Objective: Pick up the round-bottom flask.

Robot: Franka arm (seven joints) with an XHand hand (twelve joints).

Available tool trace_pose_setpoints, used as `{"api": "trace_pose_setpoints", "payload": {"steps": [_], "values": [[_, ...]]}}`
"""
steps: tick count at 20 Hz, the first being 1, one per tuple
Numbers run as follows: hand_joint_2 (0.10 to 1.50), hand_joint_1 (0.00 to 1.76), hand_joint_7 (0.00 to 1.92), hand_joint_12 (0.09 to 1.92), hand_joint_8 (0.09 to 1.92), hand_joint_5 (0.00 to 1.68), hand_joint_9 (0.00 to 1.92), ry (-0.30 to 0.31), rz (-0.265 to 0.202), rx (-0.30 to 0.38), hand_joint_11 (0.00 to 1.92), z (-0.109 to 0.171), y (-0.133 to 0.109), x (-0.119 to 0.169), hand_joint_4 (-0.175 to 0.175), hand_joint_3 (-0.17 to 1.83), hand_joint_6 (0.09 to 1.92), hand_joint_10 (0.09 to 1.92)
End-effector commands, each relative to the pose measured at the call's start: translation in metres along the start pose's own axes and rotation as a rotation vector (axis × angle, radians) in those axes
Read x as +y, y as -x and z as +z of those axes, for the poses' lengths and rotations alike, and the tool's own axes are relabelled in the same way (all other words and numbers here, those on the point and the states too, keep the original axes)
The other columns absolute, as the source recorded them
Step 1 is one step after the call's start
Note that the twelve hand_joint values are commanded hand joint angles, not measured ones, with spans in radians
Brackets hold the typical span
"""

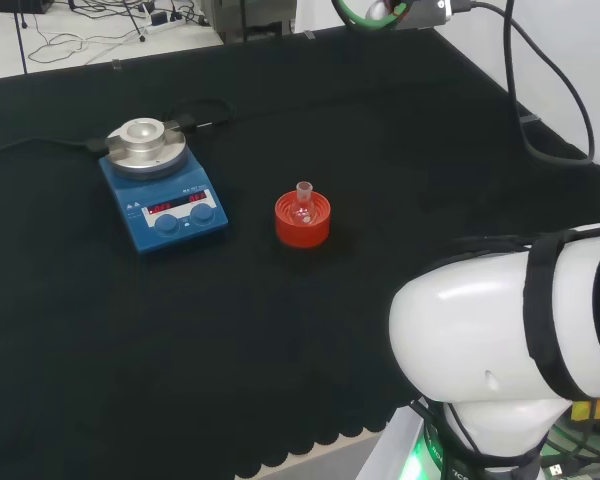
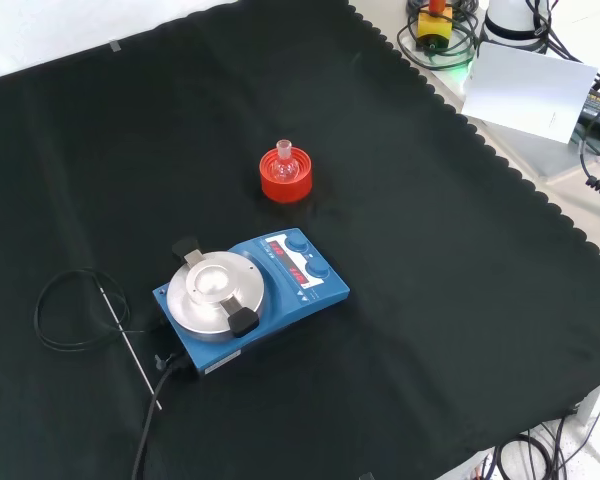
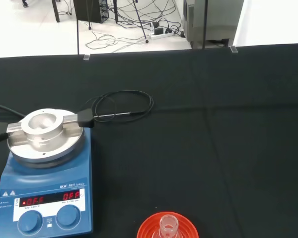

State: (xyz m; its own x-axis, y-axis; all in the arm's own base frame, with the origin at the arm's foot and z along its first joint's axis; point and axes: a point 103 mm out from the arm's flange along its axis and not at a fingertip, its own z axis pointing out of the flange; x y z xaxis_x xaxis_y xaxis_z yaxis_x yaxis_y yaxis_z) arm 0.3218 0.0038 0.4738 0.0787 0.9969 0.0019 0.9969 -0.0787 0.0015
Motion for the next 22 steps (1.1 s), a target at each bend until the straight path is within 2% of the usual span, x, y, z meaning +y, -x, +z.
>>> {"api": "trace_pose_setpoints", "payload": {"steps": [1,8,12,15,17,22], "values": [[1.27,0.00,0.03,1.32,0.51,0.21,0.19,-0.029,0.032,-0.002,0.00,0.006,0.011,-0.003,0.015,0.36,0.12,0.63],[1.27,0.00,0.03,1.32,0.50,0.22,0.19,-0.063,0.100,0.027,0.00,0.035,0.041,0.010,0.016,0.36,0.12,0.62],[1.27,0.00,0.03,1.33,0.50,0.22,0.19,-0.063,0.120,0.037,0.00,0.053,0.056,0.019,0.015,0.35,0.11,0.62],[1.27,0.01,0.04,1.33,0.50,0.23,0.19,-0.025,0.117,0.056,0.00,0.073,0.069,0.027,0.012,0.32,0.09,0.63],[1.24,0.10,0.07,1.35,0.51,0.24,0.21,-0.002,0.119,0.075,0.00,0.093,0.073,0.035,0.003,0.29,0.09,0.64],[1.16,0.26,0.11,1.38,0.53,0.28,0.25,0.013,0.094,0.116,0.00,0.142,0.078,0.054,-0.017,0.25,0.09,0.66]]}}
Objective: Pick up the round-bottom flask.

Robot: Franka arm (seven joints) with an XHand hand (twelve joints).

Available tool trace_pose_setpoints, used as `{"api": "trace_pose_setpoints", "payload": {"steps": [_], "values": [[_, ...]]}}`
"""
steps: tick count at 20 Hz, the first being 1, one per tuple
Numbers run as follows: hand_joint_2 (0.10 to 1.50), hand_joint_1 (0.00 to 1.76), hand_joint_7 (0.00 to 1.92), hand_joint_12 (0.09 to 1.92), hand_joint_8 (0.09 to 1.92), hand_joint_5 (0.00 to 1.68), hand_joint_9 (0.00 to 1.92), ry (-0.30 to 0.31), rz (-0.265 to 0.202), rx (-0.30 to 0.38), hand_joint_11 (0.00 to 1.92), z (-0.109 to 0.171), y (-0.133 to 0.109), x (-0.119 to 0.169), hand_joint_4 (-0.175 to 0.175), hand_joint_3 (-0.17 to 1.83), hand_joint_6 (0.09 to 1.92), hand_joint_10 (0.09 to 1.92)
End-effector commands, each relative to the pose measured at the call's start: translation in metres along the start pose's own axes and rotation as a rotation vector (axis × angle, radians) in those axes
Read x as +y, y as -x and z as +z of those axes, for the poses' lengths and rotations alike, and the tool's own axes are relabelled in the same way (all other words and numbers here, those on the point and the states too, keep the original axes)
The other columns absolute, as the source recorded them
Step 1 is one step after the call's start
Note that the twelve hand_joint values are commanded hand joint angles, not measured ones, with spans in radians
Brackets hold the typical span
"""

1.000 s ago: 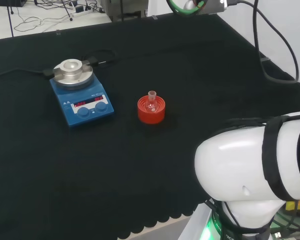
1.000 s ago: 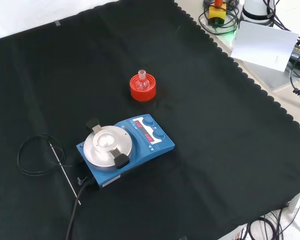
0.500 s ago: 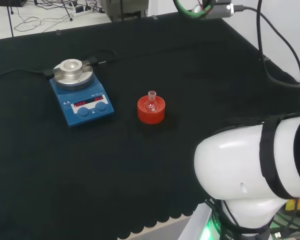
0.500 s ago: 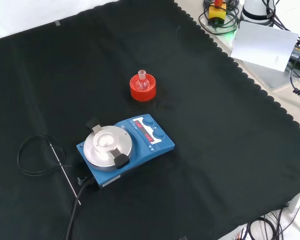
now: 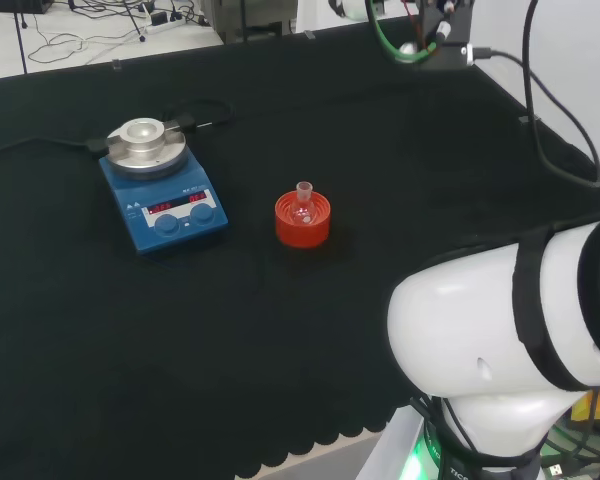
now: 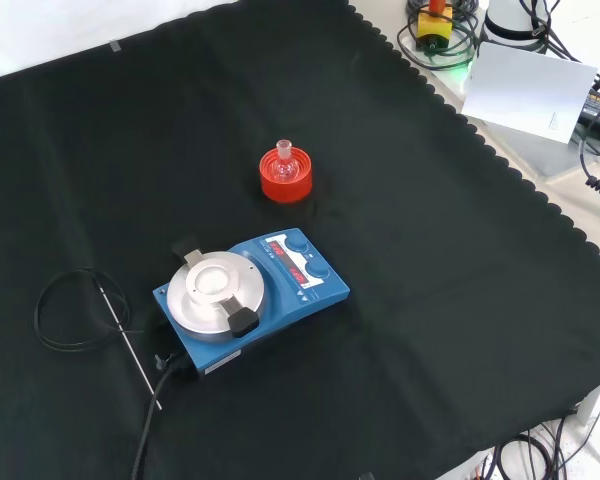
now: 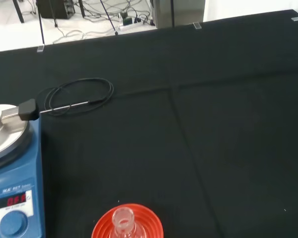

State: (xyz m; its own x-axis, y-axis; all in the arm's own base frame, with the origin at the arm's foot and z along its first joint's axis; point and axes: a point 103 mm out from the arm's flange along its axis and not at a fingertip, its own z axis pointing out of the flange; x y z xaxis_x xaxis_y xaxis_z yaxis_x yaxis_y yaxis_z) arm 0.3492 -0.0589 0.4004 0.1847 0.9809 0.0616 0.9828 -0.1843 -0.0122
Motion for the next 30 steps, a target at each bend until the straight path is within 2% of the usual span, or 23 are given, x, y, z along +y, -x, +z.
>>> {"api": "trace_pose_setpoints", "payload": {"steps": [1,4,7,10,13,19,22,30], "values": [[1.15,0.29,0.12,1.39,0.54,0.29,0.26,0.010,-0.014,0.063,0.00,0.076,0.021,0.029,-0.021,0.24,0.09,0.66],[1.11,0.34,0.13,1.40,0.55,0.31,0.28,-0.011,-0.016,0.067,0.00,0.100,0.022,0.036,-0.028,0.24,0.09,0.67],[1.07,0.41,0.15,1.40,0.56,0.34,0.29,-0.011,-0.048,0.089,0.00,0.121,0.021,0.038,-0.030,0.23,0.09,0.67],[0.98,0.59,0.17,1.40,0.58,0.38,0.33,-0.053,-0.057,0.100,0.03,0.145,0.013,0.039,-0.027,0.21,0.09,0.67],[0.90,0.68,0.18,1.40,0.58,0.41,0.35,-0.097,-0.058,0.112,0.04,0.168,0.009,0.040,-0.025,0.25,0.09,0.65],[0.75,0.71,0.18,1.40,0.59,0.44,0.36,-0.131,-0.078,0.126,0.04,0.207,0.008,0.043,-0.025,0.47,0.09,0.64],[0.72,0.74,0.19,1.40,0.59,0.48,0.38,-0.156,-0.083,0.136,0.04,0.225,0.007,0.043,-0.022,0.50,0.09,0.65],[0.67,0.84,0.19,1.40,0.58,0.55,0.38,-0.177,-0.106,0.156,0.04,0.270,-0.004,0.038,-0.013,0.53,0.09,0.64]]}}
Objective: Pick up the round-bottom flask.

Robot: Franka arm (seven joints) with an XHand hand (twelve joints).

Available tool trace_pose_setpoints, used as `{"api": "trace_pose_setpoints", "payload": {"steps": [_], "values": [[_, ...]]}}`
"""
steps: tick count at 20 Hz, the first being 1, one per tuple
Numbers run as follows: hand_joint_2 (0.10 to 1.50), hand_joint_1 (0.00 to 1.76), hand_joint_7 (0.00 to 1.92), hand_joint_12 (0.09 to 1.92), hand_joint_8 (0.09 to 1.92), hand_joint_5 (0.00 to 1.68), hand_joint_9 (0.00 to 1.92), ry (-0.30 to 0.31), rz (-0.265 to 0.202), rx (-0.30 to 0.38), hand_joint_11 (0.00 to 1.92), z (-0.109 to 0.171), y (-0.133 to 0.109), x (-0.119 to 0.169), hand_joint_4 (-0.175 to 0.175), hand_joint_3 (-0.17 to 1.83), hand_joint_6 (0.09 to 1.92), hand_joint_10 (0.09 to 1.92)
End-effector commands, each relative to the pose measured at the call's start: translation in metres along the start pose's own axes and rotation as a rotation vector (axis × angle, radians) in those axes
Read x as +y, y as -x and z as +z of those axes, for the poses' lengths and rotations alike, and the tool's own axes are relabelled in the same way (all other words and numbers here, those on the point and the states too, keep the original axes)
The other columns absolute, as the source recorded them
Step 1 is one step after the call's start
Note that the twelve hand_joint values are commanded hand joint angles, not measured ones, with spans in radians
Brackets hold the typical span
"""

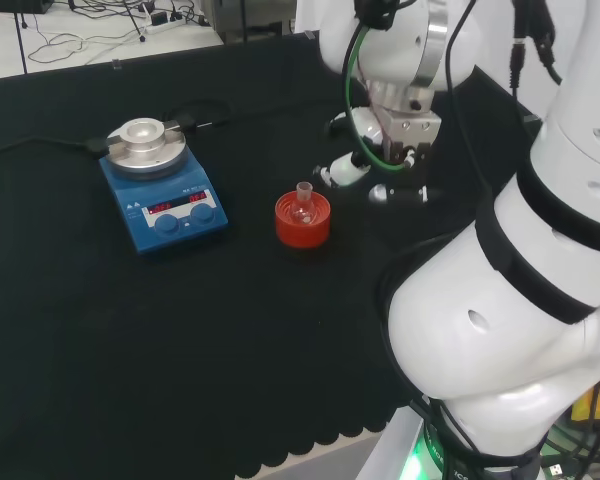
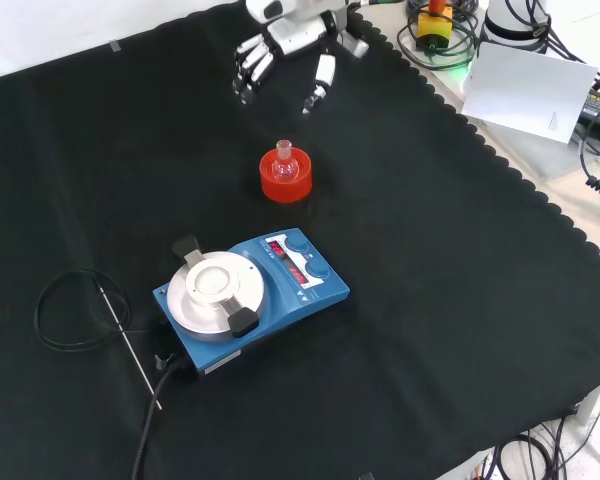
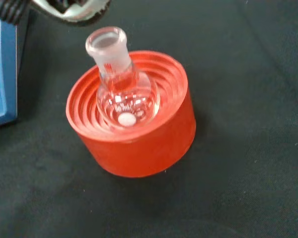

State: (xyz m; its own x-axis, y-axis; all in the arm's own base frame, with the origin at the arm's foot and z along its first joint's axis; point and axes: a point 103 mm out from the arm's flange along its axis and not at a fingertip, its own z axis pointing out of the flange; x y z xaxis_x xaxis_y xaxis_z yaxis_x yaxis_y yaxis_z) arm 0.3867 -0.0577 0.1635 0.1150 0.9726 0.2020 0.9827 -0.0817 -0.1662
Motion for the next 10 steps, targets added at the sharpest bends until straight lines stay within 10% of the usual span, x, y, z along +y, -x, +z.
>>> {"api": "trace_pose_setpoints", "payload": {"steps": [1,10], "values": [[0.66,0.84,0.19,1.40,0.58,0.56,0.38,-0.009,-0.031,0.017,0.04,0.038,-0.007,0.006,-0.012,0.53,0.09,0.64],[0.63,0.88,0.18,1.40,0.58,0.61,0.38,0.027,-0.052,0.046,0.04,0.056,-0.016,0.013,-0.013,0.57,0.09,0.63]]}}
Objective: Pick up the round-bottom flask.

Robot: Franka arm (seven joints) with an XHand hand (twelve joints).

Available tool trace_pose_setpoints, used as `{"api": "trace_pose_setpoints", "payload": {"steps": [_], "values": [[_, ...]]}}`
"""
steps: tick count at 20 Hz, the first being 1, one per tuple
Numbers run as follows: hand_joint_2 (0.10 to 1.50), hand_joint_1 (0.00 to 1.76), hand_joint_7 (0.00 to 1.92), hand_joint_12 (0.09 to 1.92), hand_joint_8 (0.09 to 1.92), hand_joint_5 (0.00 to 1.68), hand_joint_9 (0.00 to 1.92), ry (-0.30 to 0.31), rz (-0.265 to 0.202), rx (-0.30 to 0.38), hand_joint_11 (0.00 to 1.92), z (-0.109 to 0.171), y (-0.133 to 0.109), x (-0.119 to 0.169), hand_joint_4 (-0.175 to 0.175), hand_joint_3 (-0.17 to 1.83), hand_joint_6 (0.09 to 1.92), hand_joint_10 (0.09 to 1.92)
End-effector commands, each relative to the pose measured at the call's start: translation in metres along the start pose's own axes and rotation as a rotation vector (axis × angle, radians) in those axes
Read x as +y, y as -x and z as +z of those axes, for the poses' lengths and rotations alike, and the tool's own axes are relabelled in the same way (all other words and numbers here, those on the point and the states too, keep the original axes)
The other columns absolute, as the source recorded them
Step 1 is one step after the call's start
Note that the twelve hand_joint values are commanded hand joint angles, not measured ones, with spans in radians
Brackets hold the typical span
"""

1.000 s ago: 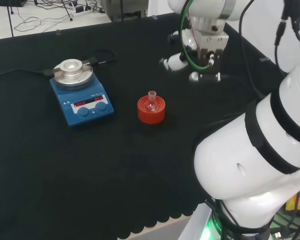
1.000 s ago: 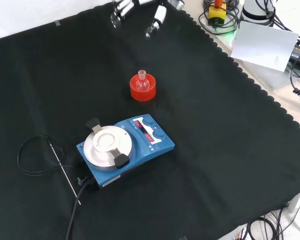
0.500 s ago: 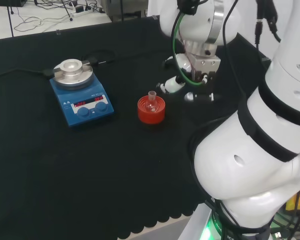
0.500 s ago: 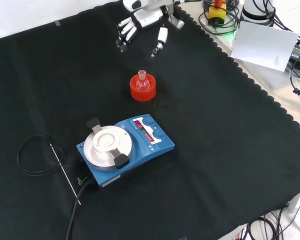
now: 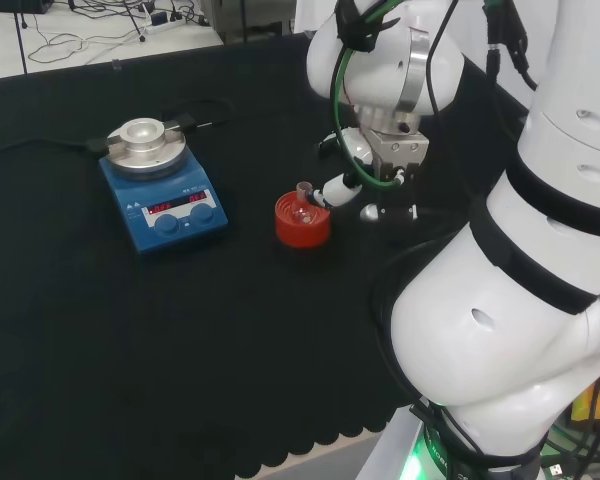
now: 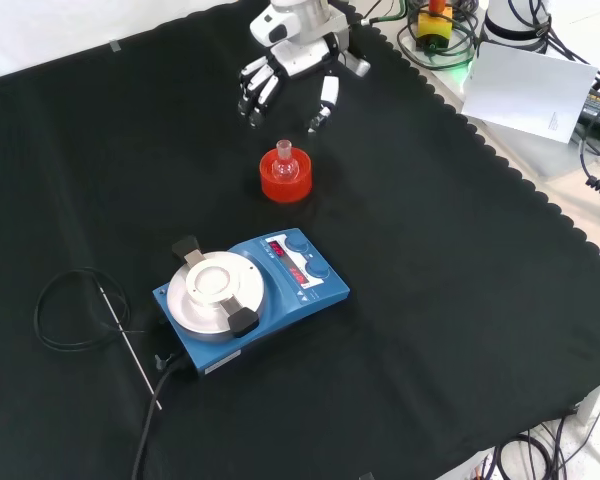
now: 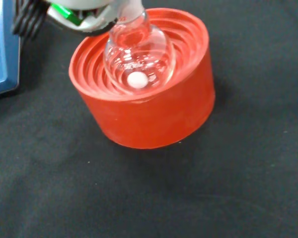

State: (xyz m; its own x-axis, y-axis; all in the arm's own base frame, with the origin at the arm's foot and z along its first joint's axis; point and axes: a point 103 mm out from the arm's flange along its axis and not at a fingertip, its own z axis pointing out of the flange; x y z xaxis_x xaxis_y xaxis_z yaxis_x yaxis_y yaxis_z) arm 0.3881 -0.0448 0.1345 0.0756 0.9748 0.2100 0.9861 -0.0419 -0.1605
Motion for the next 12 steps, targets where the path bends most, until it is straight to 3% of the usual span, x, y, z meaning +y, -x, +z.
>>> {"api": "trace_pose_setpoints", "payload": {"steps": [1,7,12], "values": [[0.63,0.88,0.18,1.40,0.58,0.61,0.38,0.031,-0.014,0.043,0.04,0.027,-0.009,0.010,-0.013,0.57,0.09,0.63],[0.62,0.90,0.23,1.37,0.59,0.69,0.44,0.059,-0.019,0.047,0.15,0.035,-0.008,0.017,-0.021,0.60,0.15,0.62],[0.62,0.91,0.25,1.36,0.58,0.62,0.47,0.088,-0.016,0.059,0.19,0.034,-0.007,0.023,-0.026,0.61,0.45,0.59]]}}
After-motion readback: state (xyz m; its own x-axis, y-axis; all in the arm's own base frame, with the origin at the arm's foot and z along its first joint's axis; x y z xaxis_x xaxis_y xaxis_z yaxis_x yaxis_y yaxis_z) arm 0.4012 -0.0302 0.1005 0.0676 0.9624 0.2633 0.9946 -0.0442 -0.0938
